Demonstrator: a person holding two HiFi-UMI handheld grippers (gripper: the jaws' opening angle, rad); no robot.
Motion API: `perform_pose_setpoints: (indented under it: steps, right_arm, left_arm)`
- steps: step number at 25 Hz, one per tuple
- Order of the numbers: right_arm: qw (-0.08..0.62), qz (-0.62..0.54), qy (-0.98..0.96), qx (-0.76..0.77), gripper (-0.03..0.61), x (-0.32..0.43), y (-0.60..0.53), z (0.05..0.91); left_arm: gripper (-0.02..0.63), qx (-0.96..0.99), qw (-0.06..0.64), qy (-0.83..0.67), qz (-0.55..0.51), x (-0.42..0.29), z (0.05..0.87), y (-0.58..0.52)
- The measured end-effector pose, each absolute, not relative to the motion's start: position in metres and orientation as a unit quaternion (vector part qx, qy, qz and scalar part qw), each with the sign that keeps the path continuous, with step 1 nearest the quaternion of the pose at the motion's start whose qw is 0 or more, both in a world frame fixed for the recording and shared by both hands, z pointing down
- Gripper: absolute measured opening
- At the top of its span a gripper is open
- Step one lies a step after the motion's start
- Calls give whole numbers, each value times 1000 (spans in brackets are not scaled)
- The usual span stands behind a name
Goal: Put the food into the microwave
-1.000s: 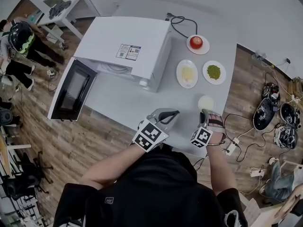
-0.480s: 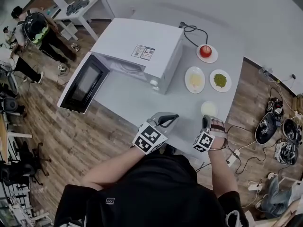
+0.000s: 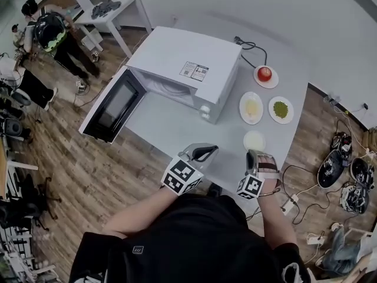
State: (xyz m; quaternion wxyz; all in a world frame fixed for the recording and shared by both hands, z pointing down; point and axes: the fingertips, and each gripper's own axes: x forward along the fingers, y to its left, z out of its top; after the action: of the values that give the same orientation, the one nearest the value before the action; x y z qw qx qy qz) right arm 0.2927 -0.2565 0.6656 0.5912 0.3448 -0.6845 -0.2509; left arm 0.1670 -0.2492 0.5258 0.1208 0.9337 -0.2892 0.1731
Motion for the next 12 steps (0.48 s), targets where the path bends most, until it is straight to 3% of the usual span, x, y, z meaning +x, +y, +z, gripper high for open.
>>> perform_pose_setpoints:
  steps: [12]
  right_arm:
    - [558,-291,-700,338,80,145,-265,624]
  left_arm:
    - [8,928,125,-318,148,26,507,-278]
